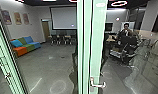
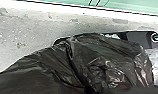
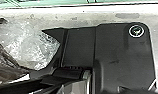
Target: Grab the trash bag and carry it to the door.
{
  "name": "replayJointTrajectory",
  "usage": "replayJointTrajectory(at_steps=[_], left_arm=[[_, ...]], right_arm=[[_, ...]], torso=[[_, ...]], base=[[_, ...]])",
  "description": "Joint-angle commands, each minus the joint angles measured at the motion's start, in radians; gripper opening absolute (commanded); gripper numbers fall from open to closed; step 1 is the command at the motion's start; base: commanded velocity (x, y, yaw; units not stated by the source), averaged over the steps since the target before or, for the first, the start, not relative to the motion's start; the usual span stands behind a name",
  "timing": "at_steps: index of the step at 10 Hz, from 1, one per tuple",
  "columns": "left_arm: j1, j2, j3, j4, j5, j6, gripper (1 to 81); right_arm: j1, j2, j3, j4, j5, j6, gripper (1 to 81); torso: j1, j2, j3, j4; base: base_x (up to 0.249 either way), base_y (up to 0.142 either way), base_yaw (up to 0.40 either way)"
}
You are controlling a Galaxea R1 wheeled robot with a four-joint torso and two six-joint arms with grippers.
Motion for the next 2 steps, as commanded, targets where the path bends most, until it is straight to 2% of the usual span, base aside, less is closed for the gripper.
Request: replayJointTrajectory(at_steps=[1,2], left_arm=[[-0.071,-0.008,-0.007,0.000,0.059,0.003,1.0],[-0.071,-0.007,-0.007,0.000,0.059,0.003,1.0]], right_arm=[[0.048,0.012,0.013,0.004,-0.049,-0.004,81.1],[0.051,0.012,0.015,0.004,-0.051,-0.005,81.1]], torso=[[0.000,0.000,0.000,0.000],[0.000,0.000,0.000,0.000]], base=[[0.000,0.000,0.000],[0.000,0.000,0.000]])
